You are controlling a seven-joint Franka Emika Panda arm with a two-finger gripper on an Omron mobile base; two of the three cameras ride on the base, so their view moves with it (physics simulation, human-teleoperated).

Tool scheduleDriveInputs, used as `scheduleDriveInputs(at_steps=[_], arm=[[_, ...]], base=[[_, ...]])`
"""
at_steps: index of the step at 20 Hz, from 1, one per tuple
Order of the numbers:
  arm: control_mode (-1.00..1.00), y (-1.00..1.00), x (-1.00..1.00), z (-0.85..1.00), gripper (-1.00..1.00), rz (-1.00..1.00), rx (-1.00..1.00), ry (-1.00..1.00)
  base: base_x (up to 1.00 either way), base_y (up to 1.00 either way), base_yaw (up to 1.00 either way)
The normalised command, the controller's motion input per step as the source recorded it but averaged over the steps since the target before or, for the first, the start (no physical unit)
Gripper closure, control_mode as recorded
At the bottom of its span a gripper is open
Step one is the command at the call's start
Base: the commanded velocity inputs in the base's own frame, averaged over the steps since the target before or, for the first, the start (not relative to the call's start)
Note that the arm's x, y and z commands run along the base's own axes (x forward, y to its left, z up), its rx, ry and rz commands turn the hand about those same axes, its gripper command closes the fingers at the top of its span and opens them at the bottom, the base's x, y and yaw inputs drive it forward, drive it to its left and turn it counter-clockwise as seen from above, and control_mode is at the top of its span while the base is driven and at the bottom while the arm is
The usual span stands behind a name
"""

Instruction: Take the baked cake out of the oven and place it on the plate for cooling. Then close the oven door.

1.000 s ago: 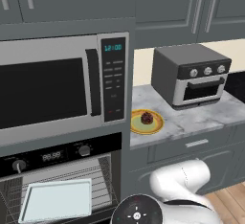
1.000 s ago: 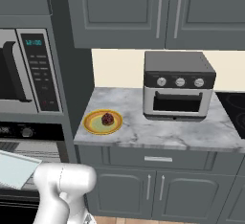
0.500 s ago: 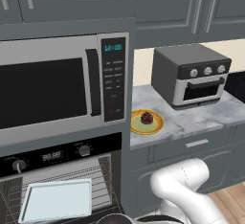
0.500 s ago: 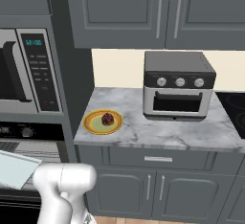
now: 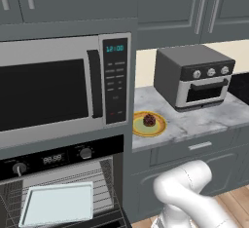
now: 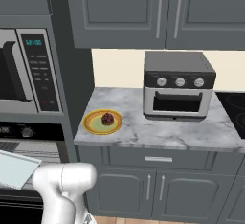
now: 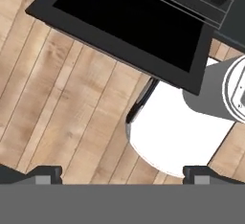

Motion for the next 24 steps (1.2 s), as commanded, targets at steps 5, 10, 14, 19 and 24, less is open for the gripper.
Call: scheduleDriveInputs(at_steps=[5,10,14,19,24], arm=[[-1.0,0.22,0.09,-0.39,-1.0,-0.17,0.0,-0.11],[-1.0,0.24,0.22,-0.31,-1.0,-0.22,0.0,-0.04],[-1.0,0.2,0.25,-0.18,-1.0,-0.17,0.0,0.06],[-1.0,0.2,0.16,-0.4,-1.0,-0.12,-0.02,0.01],[-1.0,0.18,0.15,-0.48,-1.0,-0.06,-0.01,0.0]], base=[[0.0,0.0,0.0],[0.0,0.0,0.0],[0.0,0.0,0.0],[0.0,0.0,0.0],[0.0,0.0,0.0]])
